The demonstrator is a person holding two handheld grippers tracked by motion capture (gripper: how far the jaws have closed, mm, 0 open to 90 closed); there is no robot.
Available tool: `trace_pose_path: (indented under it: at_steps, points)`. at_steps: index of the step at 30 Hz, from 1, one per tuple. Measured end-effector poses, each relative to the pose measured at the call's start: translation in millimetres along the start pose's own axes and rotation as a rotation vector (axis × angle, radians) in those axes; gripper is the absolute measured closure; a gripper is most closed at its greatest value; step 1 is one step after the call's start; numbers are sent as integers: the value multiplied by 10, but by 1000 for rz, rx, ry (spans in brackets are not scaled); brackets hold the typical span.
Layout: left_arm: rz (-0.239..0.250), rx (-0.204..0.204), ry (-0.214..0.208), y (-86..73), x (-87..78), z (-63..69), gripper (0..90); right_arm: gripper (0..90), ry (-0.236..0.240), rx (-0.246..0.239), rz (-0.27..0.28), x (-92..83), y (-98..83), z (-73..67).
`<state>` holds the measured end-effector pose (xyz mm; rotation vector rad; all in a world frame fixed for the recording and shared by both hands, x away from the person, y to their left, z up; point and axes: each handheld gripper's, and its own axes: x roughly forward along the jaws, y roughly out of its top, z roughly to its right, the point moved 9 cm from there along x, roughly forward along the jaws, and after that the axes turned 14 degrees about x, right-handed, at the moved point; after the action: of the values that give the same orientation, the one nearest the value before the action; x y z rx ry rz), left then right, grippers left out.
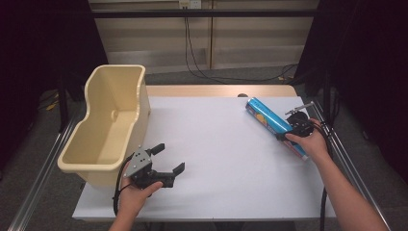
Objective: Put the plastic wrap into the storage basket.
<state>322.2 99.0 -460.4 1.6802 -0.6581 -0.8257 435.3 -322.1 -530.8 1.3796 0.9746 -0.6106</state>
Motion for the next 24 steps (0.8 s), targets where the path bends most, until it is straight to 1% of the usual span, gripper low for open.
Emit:
trace_pose_path:
  at_steps: [2, 3, 5, 6, 10, 16, 20, 21, 22, 23, 24]
  points:
    - [-3, 1, -2, -2, -4, 0, 35, 290, -3, 8, 3, 0, 4, 13]
    - [-4, 2, -1, -3, -3, -3, 36, 293, -7, -1, -4, 5, -2, 18]
    - [-4, 2, -1, -2, -1, -1, 36, 294, -11, -3, -8, 9, -8, 18]
    - [0, 1, 1, 1, 3, 0, 38, 297, -24, -17, -15, 20, -12, 22]
    - [3, -4, -2, 9, 6, 11, 39, 300, -39, -25, -26, 29, -20, 20]
    - [2, -5, -1, 9, 6, 7, 40, 302, -43, -33, -37, 45, -20, 32]
    - [-1, -1, -5, 3, 12, 6, 41, 302, -51, -40, -60, 58, -32, 42]
    - [0, 1, -5, 3, 15, 6, 41, 302, -52, -50, -65, 68, -30, 52]
    - [0, 2, -7, 2, 16, 8, 41, 302, -52, -47, -73, 77, -34, 55]
    - [-2, 3, -8, 1, 16, 9, 42, 304, -65, -53, -89, 87, -44, 58]
    - [-5, 4, -9, -1, 16, 9, 42, 304, -65, -53, -89, 87, -44, 58]
